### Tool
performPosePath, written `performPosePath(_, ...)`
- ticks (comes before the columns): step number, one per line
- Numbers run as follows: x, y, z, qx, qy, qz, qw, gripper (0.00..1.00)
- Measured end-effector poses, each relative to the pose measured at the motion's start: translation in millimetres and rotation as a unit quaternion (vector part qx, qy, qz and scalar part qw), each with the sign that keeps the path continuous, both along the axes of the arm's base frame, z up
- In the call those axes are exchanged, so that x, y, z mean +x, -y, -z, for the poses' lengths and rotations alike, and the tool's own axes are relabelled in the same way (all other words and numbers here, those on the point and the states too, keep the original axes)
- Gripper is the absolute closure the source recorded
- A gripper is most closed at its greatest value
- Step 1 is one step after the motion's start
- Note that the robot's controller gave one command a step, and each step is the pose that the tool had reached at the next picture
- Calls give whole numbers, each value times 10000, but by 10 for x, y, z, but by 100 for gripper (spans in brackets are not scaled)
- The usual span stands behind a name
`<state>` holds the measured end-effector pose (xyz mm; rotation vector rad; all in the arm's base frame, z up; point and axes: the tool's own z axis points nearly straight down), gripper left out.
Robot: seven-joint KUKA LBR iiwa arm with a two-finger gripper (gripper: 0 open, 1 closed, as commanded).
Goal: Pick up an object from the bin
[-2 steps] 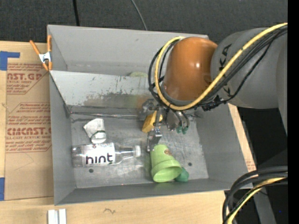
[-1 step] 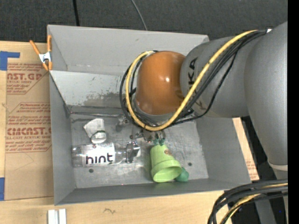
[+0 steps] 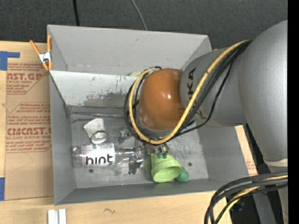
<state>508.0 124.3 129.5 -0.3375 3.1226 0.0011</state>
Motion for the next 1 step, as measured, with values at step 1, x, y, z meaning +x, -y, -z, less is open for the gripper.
performPosePath(1,-80,-205,591,7,8,-62,10000,0)
